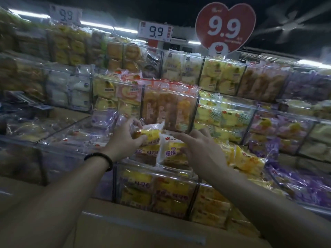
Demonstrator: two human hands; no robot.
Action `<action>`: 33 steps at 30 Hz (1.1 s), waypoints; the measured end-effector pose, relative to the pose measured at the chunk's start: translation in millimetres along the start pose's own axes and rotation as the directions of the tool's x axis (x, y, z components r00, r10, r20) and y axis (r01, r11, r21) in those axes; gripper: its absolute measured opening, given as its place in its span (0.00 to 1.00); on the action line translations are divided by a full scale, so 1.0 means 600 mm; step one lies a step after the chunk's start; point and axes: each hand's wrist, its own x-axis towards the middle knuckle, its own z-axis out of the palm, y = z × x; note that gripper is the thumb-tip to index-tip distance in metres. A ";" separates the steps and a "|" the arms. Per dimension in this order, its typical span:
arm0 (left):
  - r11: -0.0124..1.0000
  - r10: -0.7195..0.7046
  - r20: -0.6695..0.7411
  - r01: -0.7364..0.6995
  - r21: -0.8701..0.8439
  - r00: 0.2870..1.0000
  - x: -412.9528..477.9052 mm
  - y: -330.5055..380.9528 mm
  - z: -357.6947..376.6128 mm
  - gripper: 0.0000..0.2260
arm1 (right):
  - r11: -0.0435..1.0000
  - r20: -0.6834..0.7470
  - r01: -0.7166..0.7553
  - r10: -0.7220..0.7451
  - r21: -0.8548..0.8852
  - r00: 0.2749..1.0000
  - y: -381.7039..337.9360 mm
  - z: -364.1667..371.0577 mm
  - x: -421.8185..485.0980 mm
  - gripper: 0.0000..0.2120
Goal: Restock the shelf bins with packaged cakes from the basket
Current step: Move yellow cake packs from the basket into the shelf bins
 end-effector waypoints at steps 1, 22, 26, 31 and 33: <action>1.000 0.005 -0.016 -0.005 0.015 1.000 0.002 -0.009 0.003 0.12 | 1.000 0.001 -0.017 0.017 0.021 1.000 0.002 0.012 0.000 0.25; 0.998 0.005 -0.198 -0.017 -0.057 0.980 -0.004 -0.010 -0.002 0.14 | 0.992 0.370 -0.112 0.124 -0.054 0.921 -0.021 -0.001 0.030 0.25; 0.991 0.057 -0.175 -0.076 -0.107 0.983 -0.002 -0.012 -0.006 0.11 | 0.977 0.239 -0.194 0.167 0.090 0.956 -0.031 -0.003 0.027 0.31; 0.979 0.045 -0.278 -0.097 -0.178 0.959 -0.004 -0.014 -0.010 0.07 | 0.914 0.035 -0.130 0.127 0.384 0.991 -0.063 0.001 0.031 0.40; 0.956 0.007 -0.286 -0.090 -0.278 0.958 -0.005 -0.013 -0.012 0.06 | 0.919 0.024 -0.080 0.076 0.387 0.997 -0.081 0.006 0.035 0.44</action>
